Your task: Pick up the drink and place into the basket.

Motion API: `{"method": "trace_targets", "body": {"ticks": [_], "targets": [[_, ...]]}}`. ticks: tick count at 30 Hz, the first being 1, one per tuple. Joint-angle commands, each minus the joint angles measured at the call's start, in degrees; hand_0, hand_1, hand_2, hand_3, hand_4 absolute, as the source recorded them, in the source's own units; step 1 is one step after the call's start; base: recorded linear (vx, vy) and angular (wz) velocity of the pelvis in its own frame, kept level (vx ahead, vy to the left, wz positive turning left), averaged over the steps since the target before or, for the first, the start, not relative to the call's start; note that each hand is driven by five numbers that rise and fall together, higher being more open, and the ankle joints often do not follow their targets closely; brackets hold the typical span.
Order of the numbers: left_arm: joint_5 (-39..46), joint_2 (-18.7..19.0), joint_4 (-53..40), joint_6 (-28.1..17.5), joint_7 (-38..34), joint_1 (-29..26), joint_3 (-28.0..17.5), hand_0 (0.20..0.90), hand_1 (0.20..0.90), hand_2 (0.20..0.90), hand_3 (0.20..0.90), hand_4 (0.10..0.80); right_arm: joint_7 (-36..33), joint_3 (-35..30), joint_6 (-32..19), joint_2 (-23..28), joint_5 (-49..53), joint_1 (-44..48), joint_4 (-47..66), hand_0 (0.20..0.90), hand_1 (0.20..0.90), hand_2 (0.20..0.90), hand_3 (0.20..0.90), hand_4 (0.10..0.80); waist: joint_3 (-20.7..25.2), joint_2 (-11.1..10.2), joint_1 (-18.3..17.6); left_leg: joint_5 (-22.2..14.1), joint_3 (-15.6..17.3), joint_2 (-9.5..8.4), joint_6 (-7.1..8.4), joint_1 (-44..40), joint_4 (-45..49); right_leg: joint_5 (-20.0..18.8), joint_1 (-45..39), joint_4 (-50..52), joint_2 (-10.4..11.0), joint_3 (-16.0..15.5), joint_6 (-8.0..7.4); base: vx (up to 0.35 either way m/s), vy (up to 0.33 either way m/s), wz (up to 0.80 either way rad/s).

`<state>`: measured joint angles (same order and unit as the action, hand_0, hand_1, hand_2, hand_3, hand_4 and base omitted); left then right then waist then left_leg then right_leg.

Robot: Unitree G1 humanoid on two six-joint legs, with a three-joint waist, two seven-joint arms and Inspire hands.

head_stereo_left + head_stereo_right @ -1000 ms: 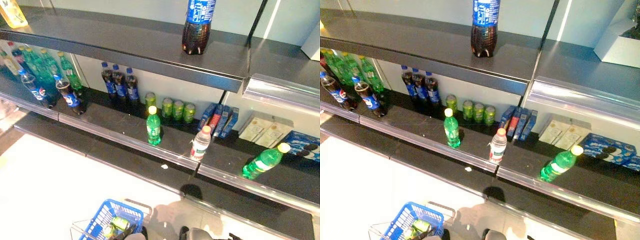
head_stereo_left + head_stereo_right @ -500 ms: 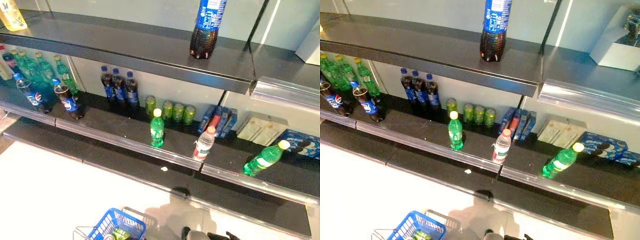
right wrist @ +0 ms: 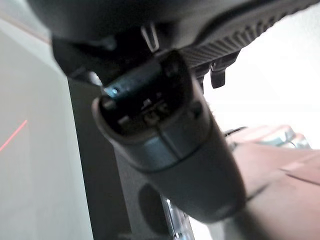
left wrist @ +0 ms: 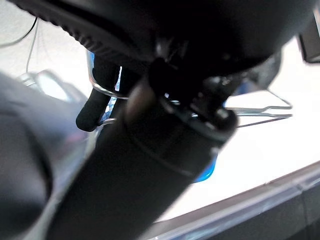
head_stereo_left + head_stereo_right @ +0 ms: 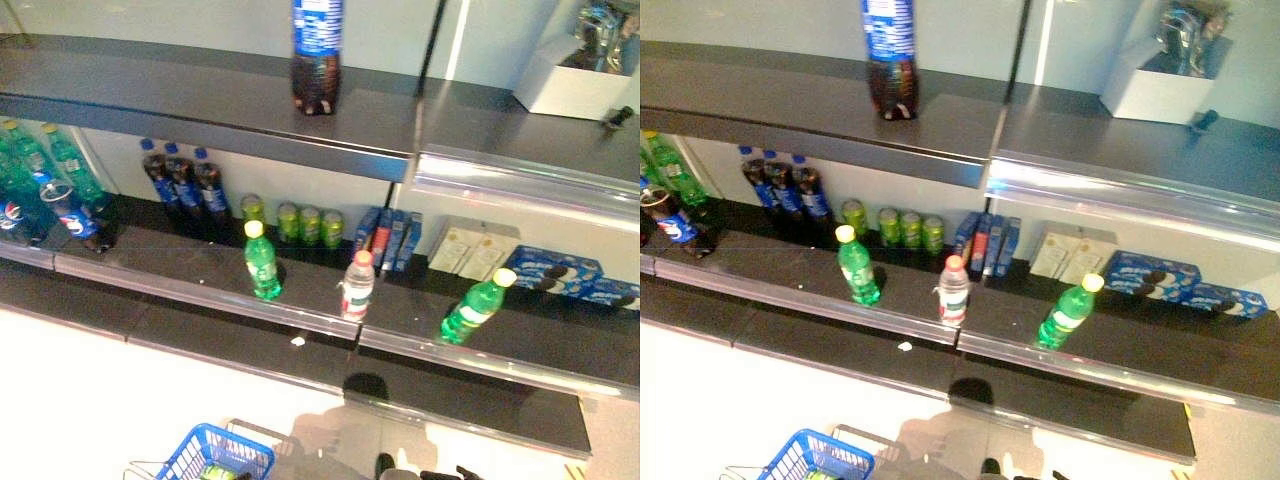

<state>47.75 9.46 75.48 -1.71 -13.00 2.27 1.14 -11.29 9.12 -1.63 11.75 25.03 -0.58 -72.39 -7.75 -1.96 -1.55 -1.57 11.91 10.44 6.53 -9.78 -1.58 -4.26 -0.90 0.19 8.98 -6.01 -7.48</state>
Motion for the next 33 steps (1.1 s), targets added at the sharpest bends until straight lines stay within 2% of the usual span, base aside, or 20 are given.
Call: {"method": "trace_targets", "body": {"ticks": [1, 5, 10, 11, 13, 15, 19, 22, 27, 33], "targets": [[-3.7, 1.5, -1.5, -3.8, 1.9, -3.1, -0.2, 0.300, 0.300, 0.300, 0.200, 0.100, 1.4, 0.5, -1.2, 0.0, 0.5, 2.1, -0.3, 0.900, 0.900, 0.900, 0.900, 0.800, -0.2, -1.5, 0.3, -2.0, -2.7, -1.01, -1.45, 2.9, 4.6, -0.9, 1.6, 1.4, 3.0, -0.9, -1.90, -0.068, -0.020, -0.04], [-3.0, 1.0, -2.2, -4.3, 2.2, -2.0, 0.3, 0.300, 0.300, 0.300, 0.200, 0.100, 2.5, 1.9, -4.5, 0.5, -2.2, 1.9, 2.2, 0.900, 0.900, 0.900, 0.900, 0.800, 0.0, -0.7, -0.3, -0.5, -2.5, -0.52, -0.41, 1.6, 1.6, -1.3, 1.1, 0.0, 2.5, -1.0, -1.80, -0.067, -0.002, 0.01], [-3.0, 2.0, -5.2, -3.0, 1.5, -1.1, -0.2, 0.300, 0.300, 0.300, 0.200, 0.100, 0.9, 6.5, -5.6, 2.5, -6.3, 0.5, 16.8, 0.900, 0.900, 0.900, 0.900, 0.800, -0.1, -0.8, -1.5, 0.0, -1.5, 0.06, 0.05, 0.6, 0.2, -1.2, 1.0, -0.3, 2.2, -0.6, -2.02, -0.075, -0.019, -0.05], [-2.9, 2.3, -6.3, -2.5, 1.2, -0.9, -0.3, 0.300, 0.300, 0.300, 0.200, 0.100, -0.2, 7.4, -2.8, 3.5, -6.6, -0.1, 23.8, 0.900, 0.900, 0.900, 0.900, 0.800, -0.2, -0.8, -1.9, 0.2, -1.1, 0.29, 0.10, 0.4, -0.1, -1.2, 1.2, -0.3, 2.1, -0.4, -2.05, -0.112, -0.036, -0.05], [-2.2, 2.9, -9.4, -1.4, 0.3, -0.2, -0.6, 0.300, 0.300, 0.300, 0.200, 0.100, -1.0, 8.7, -1.5, 5.9, -9.2, -1.9, 38.7, 0.900, 0.900, 0.900, 0.900, 0.800, -0.6, -1.1, -3.1, 0.2, -0.6, 0.64, 0.06, 0.4, -0.3, -1.1, 1.8, -0.1, 1.8, 0.1, -2.11, -0.158, -0.048, -0.11], [-1.5, 3.4, -10.8, -1.1, 0.1, 0.2, -0.8, 0.300, 0.300, 0.300, 0.200, 0.100, -1.2, 9.5, -2.1, 8.8, -11.1, -3.2, 48.1, 0.900, 0.900, 0.900, 0.900, 0.800, -0.7, -1.3, -4.0, 0.3, -0.1, 0.94, 0.08, 0.5, -0.5, -1.1, 2.4, 0.0, 1.5, 0.6, -2.13, -0.152, -0.040, -0.07], [-1.5, 3.4, -11.3, -1.8, 1.1, 1.2, -1.2, 0.300, 0.300, 0.300, 0.200, 0.100, -1.8, 6.7, -7.5, 16.1, -16.0, -4.6, 65.5, 0.900, 0.900, 0.900, 0.900, 0.800, -0.5, -1.3, -5.5, 0.6, 1.1, 1.52, 0.21, 0.3, -1.7, -1.2, 3.0, -0.5, 1.2, 1.3, -2.50, -0.124, -0.030, -0.02], [-2.3, 3.0, -10.8, -2.6, 1.6, 1.9, -1.9, 0.300, 0.300, 0.300, 0.200, 0.100, -2.7, 3.4, -9.5, 18.6, -15.5, -4.9, 73.4, 0.900, 0.900, 0.900, 0.900, 0.800, -0.2, -1.2, -6.3, 0.7, 1.8, 1.81, 0.33, -0.1, -2.1, -0.9, 2.9, -0.7, 0.9, 1.9, -2.57, -0.063, -0.007, -0.06], [-2.7, 2.3, -9.6, -3.8, 2.6, 2.6, -3.0, 0.300, 0.300, 0.300, 0.200, 0.100, -4.5, -2.2, -12.2, 21.2, -13.8, -6.1, 82.2, 0.900, 0.900, 0.900, 0.900, 0.800, 0.4, -0.7, -7.3, 0.7, 2.7, 2.06, 0.51, -0.5, -2.4, -1.0, 2.8, -1.3, 0.9, 2.4, -2.76, -0.030, 0.012, -0.11], [-3.1, 1.5, -8.0, -5.0, 3.4, 3.3, -3.7, 0.300, 0.300, 0.300, 0.200, 0.100, -8.6, -6.9, -14.0, 22.0, -12.8, -6.1, 88.9, 0.900, 0.900, 0.900, 0.900, 0.800, 0.9, -0.1, -7.8, 0.6, 3.5, 2.12, 0.49, -0.8, -2.3, -0.6, 2.8, -1.1, 1.0, 2.5, -2.75, -0.002, 0.016, -0.10]]}}
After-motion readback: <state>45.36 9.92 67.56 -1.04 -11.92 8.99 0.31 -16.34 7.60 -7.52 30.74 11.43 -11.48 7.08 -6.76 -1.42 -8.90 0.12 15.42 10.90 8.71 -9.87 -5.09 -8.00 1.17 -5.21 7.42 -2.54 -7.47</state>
